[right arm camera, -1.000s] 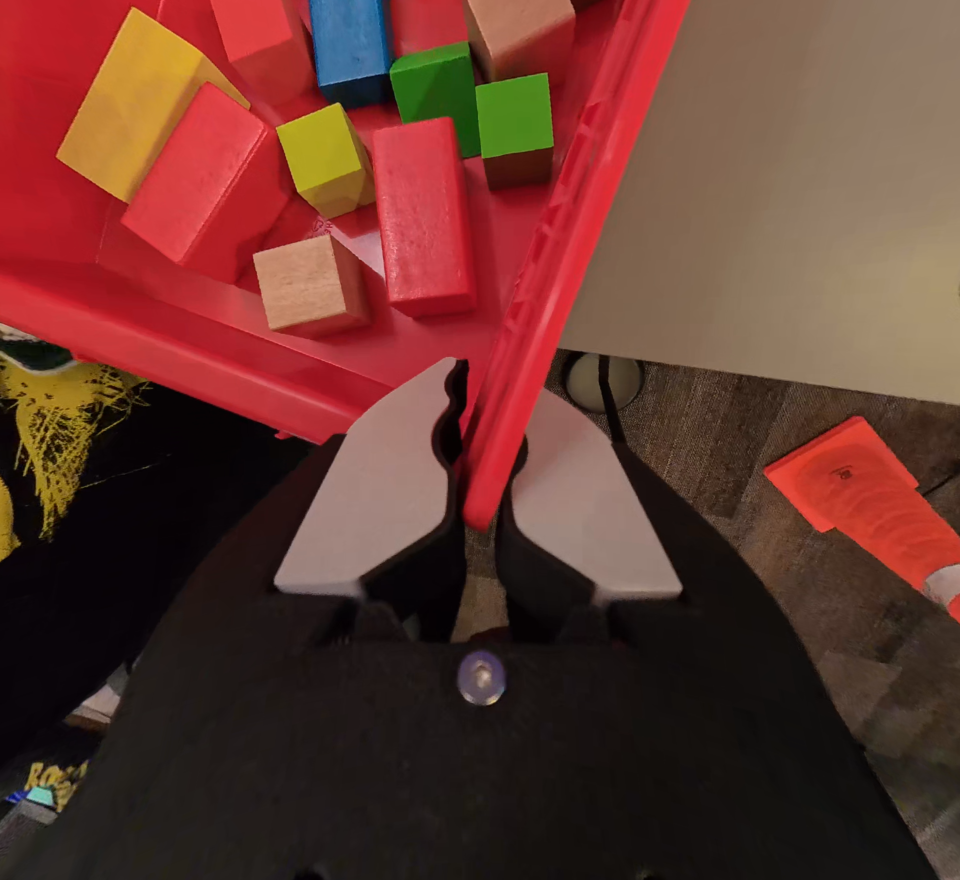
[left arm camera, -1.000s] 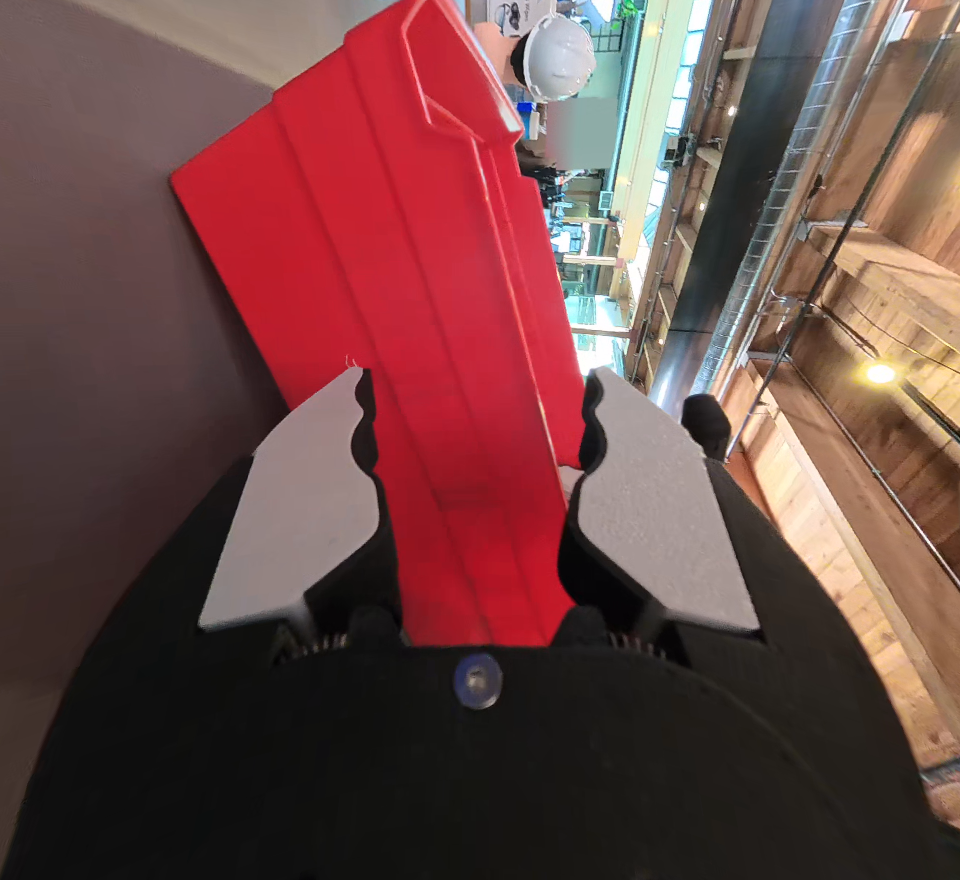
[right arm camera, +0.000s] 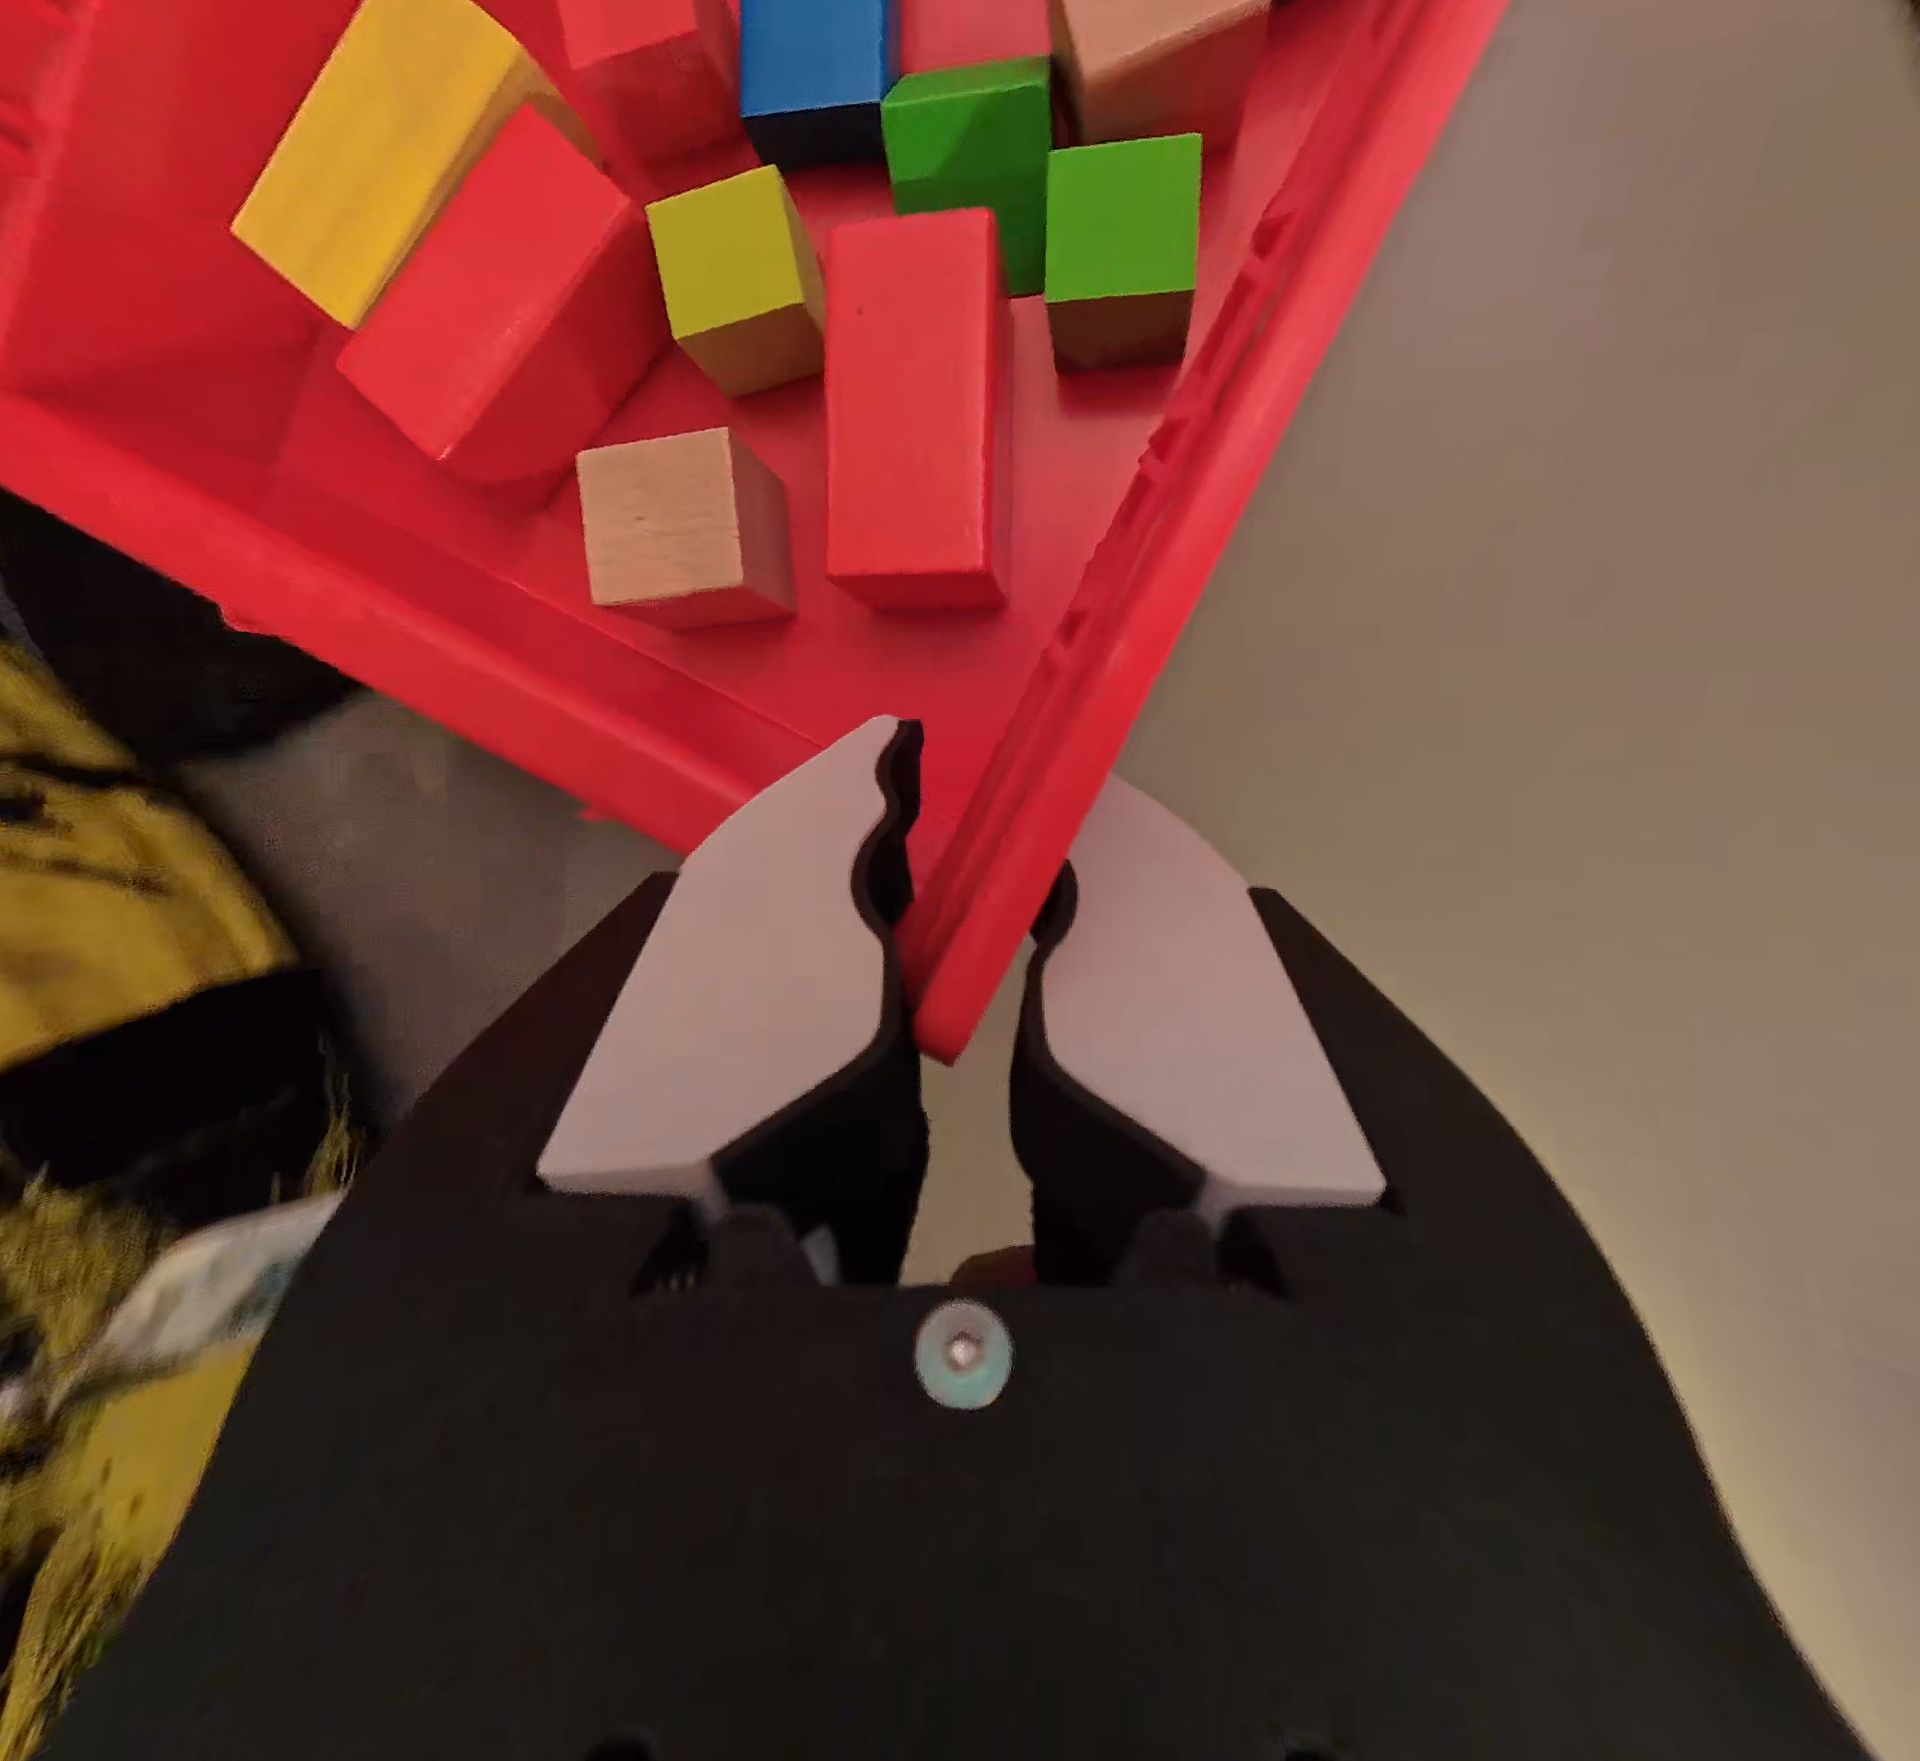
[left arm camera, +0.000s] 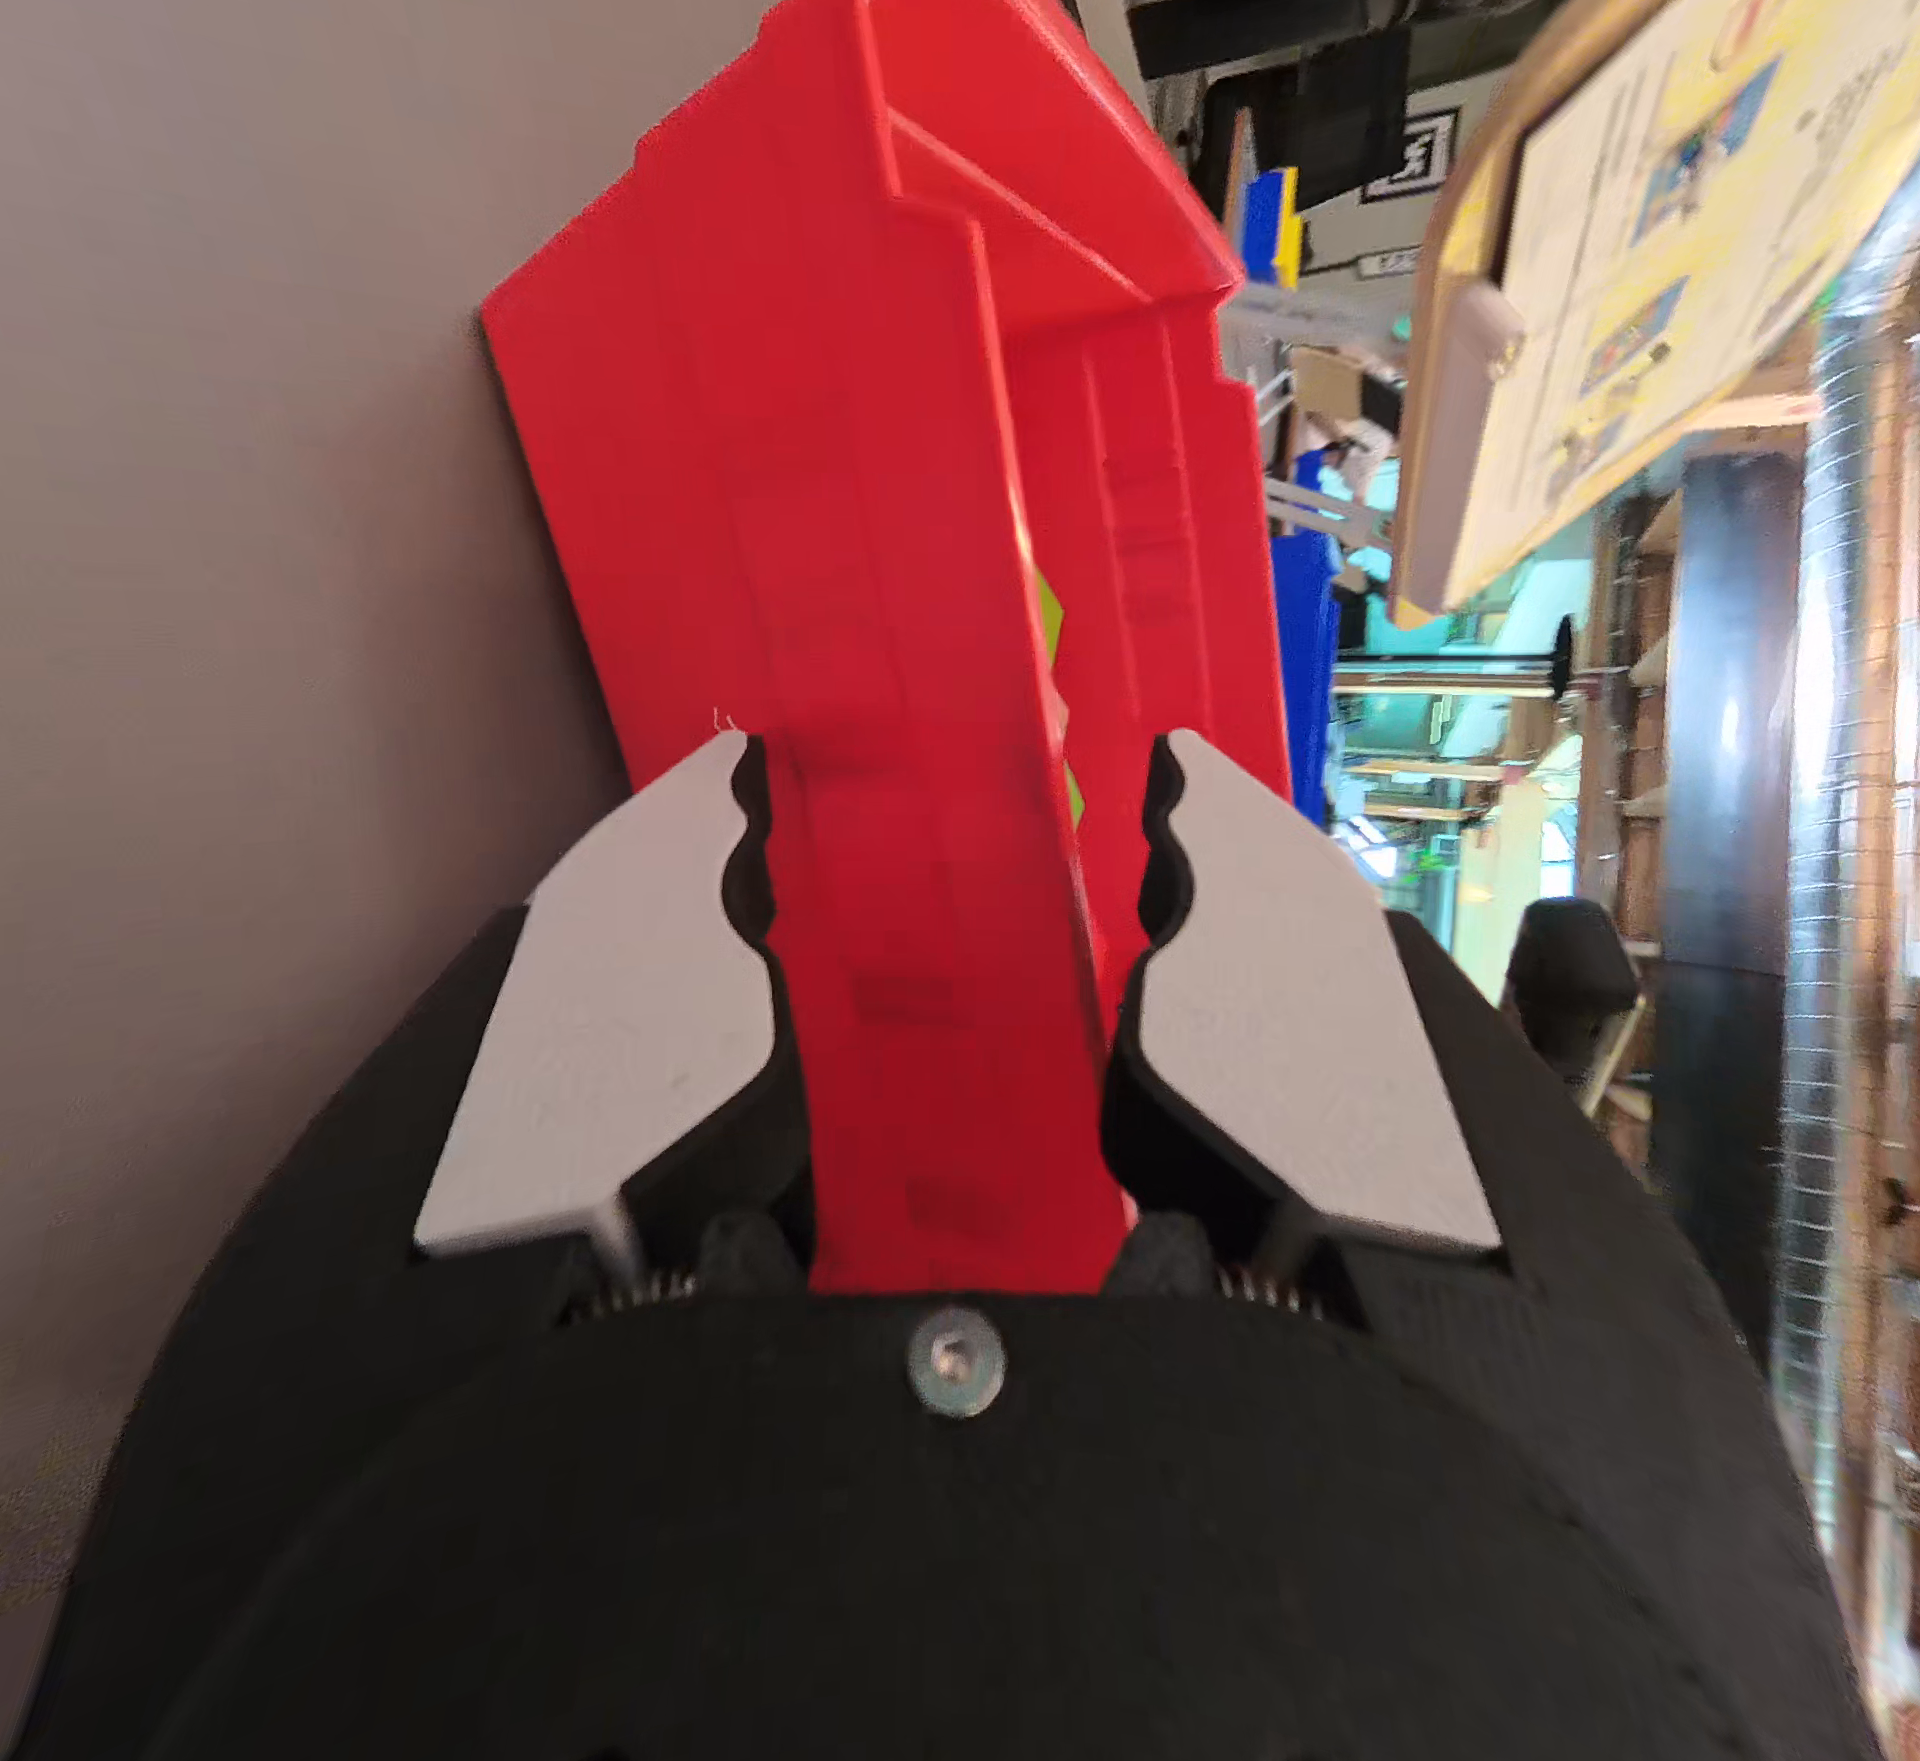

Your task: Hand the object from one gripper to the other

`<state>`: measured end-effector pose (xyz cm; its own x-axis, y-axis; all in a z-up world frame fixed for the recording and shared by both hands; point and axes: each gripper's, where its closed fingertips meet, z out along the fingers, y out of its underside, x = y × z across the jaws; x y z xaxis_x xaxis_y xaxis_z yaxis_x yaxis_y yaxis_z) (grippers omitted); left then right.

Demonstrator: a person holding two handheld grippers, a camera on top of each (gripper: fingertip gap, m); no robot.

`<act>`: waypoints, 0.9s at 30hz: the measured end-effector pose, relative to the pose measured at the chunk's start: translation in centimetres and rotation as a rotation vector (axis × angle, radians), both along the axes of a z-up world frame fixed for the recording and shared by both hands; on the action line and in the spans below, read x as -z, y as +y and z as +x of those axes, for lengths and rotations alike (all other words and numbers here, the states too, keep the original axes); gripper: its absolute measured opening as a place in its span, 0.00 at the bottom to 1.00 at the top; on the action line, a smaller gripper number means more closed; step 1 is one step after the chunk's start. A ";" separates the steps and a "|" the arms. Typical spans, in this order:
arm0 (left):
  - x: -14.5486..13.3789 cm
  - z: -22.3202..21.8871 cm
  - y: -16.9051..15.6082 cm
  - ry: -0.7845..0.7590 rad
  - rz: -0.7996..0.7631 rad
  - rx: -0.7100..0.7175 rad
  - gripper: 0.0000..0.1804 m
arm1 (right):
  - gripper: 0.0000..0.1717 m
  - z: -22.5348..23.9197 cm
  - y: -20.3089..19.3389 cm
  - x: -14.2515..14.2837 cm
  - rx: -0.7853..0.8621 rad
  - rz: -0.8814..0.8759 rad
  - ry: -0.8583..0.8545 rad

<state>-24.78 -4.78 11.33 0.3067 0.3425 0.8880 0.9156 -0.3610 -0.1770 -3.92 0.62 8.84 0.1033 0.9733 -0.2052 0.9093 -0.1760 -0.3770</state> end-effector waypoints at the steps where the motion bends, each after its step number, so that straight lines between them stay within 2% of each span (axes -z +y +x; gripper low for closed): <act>1: 0.3 -1.7 0.1 0.028 -0.013 0.015 0.39 | 0.09 -1.8 -0.1 0.5 -0.009 0.010 0.019; 6: 1.9 -10.2 1.9 0.159 -0.072 0.077 0.30 | 0.16 -10.0 -0.6 2.1 0.022 -0.036 0.105; 12: 2.2 -18.7 6.4 0.263 -0.145 0.247 0.29 | 0.18 -18.6 -0.6 2.4 0.121 -0.040 0.206; 13: 2.5 -20.1 7.1 0.288 -0.165 0.263 0.28 | 0.22 -20.1 -0.8 2.2 0.135 -0.076 0.236; 16: 2.6 -22.7 9.4 0.299 -0.161 0.301 0.25 | 0.47 -23.6 -2.5 2.3 0.113 -0.246 0.251; 18: 2.6 -24.0 10.5 0.293 -0.166 0.332 0.24 | 0.49 -24.9 -2.2 2.2 0.124 -0.260 0.271; 19: 2.2 -24.8 11.1 0.317 -0.151 0.317 0.21 | 0.49 -25.0 -2.0 2.0 0.130 -0.282 0.286; 21: 2.5 -25.6 11.3 0.371 -0.199 0.337 0.24 | 0.45 -24.0 -2.0 0.4 0.119 -0.360 0.335; 23: 1.5 -25.5 11.2 0.358 -0.163 0.327 0.26 | 0.43 -20.7 -1.3 -1.8 0.089 -0.357 0.393; 25: 0.4 -25.6 10.0 0.422 -0.152 0.300 0.26 | 0.41 -15.4 1.0 -4.0 0.074 -0.246 0.455; 27: -0.4 -25.1 8.0 0.501 -0.157 0.286 0.28 | 0.43 -8.1 5.9 -5.2 0.148 -0.047 0.446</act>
<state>-49.91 3.24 11.69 0.7746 0.2998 0.5568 0.5968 -0.6380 -0.4866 -11.99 6.56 14.07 0.1316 0.9434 -0.3046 0.6245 -0.3175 -0.7136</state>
